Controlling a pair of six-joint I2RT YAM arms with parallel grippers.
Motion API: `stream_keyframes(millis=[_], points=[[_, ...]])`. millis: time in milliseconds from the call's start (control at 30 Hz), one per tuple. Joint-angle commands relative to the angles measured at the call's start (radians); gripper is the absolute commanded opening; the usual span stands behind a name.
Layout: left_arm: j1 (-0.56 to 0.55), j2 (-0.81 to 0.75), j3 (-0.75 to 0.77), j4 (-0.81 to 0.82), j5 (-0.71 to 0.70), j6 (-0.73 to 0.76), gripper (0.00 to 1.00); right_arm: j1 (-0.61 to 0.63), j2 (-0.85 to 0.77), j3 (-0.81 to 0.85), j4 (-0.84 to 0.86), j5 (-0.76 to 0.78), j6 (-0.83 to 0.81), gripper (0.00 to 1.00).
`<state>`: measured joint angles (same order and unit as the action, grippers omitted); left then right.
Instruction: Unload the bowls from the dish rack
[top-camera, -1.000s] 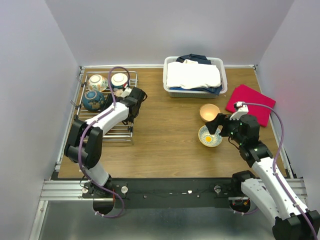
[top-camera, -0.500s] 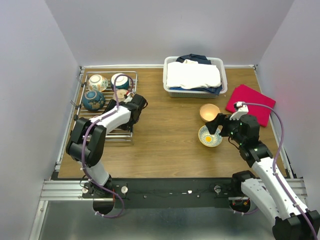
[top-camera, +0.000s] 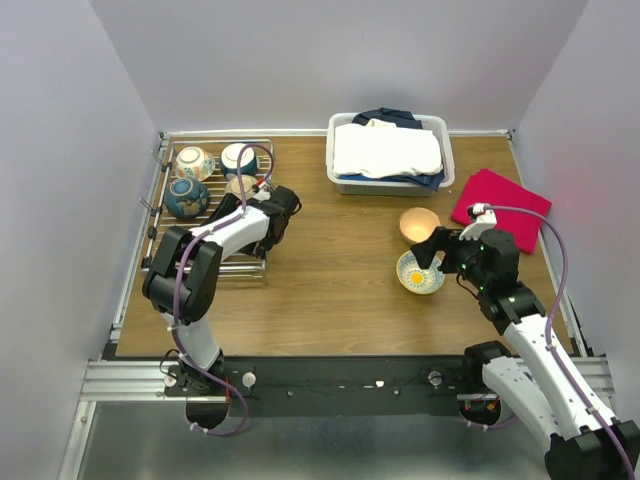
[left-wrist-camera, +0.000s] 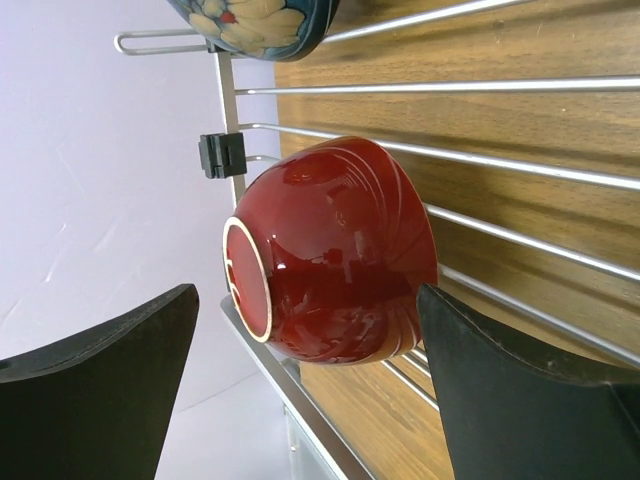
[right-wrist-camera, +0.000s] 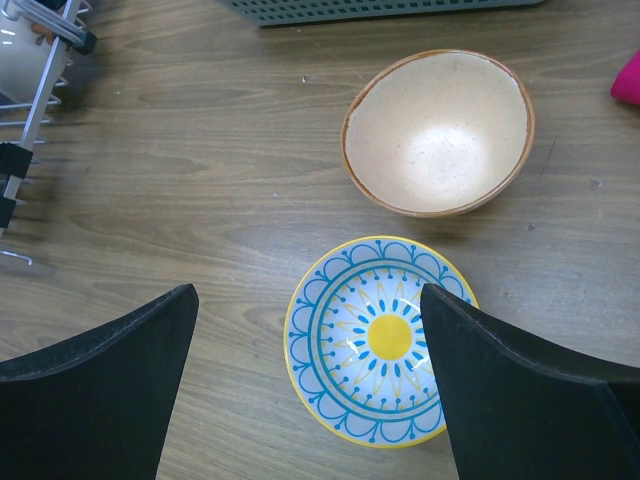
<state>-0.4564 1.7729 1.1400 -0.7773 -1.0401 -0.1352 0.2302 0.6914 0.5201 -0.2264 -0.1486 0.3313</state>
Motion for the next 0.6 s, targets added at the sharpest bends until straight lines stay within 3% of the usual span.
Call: stream_keyframes(millis=[0,567], points=[[0.016,0.083,-0.017,0.01,0.097,-0.072,0.99,0.008,-0.004,-0.009,0.009,-0.006,-0.012,1.0],[0.056,-0.075,0.096,-0.059,0.172,-0.121,0.99,0.008,0.007,-0.008,0.012,-0.008,-0.014,1.0]])
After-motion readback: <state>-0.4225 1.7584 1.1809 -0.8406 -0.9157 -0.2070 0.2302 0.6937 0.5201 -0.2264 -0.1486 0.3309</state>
